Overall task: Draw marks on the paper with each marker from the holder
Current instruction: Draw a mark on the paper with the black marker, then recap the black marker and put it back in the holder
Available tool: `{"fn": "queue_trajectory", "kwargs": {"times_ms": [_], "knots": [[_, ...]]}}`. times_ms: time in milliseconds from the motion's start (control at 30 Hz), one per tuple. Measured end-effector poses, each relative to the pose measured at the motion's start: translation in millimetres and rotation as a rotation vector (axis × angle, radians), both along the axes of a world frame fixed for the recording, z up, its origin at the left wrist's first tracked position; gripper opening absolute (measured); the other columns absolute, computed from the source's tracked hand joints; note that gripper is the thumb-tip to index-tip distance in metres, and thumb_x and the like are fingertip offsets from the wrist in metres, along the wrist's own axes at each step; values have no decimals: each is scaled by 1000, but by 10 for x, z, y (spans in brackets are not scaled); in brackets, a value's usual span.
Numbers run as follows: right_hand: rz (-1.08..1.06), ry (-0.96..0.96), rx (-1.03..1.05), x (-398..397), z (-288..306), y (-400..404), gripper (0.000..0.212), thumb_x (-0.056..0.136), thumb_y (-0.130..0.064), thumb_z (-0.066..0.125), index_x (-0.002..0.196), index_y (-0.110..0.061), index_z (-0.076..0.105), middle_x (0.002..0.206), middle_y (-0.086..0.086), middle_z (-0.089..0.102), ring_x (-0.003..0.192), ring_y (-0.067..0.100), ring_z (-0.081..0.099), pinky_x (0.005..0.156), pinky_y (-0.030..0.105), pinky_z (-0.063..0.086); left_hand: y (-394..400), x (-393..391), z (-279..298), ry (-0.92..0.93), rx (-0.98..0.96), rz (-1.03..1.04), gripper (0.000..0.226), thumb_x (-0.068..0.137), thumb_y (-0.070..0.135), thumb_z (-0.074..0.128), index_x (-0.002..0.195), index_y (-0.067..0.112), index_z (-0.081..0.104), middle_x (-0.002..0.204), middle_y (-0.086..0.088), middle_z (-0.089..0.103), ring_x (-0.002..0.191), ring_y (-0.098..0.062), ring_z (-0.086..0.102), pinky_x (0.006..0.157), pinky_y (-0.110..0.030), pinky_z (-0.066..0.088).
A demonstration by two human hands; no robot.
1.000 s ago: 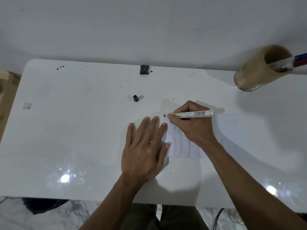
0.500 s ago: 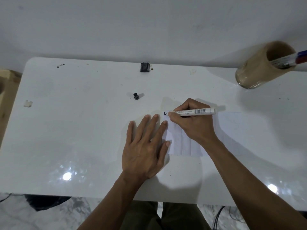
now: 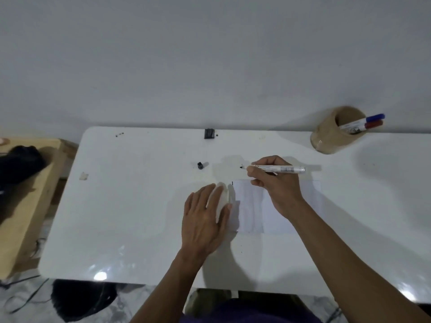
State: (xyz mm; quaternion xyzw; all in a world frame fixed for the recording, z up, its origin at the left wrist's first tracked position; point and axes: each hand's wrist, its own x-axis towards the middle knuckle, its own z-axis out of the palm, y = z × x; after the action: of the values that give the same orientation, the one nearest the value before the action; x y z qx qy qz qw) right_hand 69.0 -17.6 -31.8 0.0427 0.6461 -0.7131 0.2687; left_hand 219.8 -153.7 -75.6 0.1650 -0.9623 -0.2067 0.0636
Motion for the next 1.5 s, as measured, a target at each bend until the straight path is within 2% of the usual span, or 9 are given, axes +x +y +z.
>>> {"fn": "queue_trajectory", "kwargs": {"times_ms": [167,300,567,667,733,800,1033,1233,1500], "knots": [[-35,-36,-65,23,132,6,16,87,1,74,89,-13,67,89,8,75,86,24,74,69,32,58,-368,-420,230,4,30,260,45,95,31,59,137,18,50,133,-11,57,121,-32,54,92,-46,50],[-99,-63,-31,35,105,-16,21,88,-3,75,101,-10,60,92,12,77,84,25,78,66,31,61,-574,-739,309,-215,55,251,42,98,30,56,139,21,51,131,-9,55,122,-31,52,92,-46,49],[-148,-94,-3,42,36,89,11,97,-18,67,103,-9,65,97,15,79,91,29,78,67,31,62,-699,-871,221,-325,8,199,20,98,16,54,97,2,68,96,-16,64,87,-36,62,68,-36,44],[-174,-74,-17,54,103,64,10,99,-22,64,100,-13,65,95,11,78,92,31,77,67,32,62,-671,-832,307,-247,121,220,17,96,11,58,89,2,71,84,-14,72,76,-31,63,64,-31,46],[-166,-19,-10,86,206,19,14,99,-25,64,101,-11,66,97,12,79,90,30,77,67,33,62,-602,-769,454,-152,270,232,12,94,10,63,89,6,73,75,-3,72,69,-21,65,61,-10,44],[-152,55,-1,144,312,-22,19,99,-26,64,102,-7,66,94,11,79,87,26,77,68,33,61,-473,-671,636,-50,411,240,8,91,12,67,91,14,75,70,7,71,65,-3,66,63,-2,43],[-133,236,17,841,804,-45,22,97,-25,65,97,-3,66,84,5,79,76,18,75,67,31,61,-165,116,1016,276,925,334,9,85,11,75,92,16,77,83,15,78,71,3,68,60,-9,48],[-161,256,27,1170,845,-11,22,97,-25,65,95,-3,67,81,5,79,75,20,75,68,33,61,-113,346,1094,293,975,266,12,83,13,77,90,23,77,87,12,77,70,0,65,56,-11,45],[-138,213,42,1231,826,-12,21,96,-26,66,96,-6,70,82,3,80,76,19,76,69,32,62,-44,354,1099,280,964,217,18,83,12,77,87,30,77,88,9,78,81,-5,70,66,-14,51]]}}
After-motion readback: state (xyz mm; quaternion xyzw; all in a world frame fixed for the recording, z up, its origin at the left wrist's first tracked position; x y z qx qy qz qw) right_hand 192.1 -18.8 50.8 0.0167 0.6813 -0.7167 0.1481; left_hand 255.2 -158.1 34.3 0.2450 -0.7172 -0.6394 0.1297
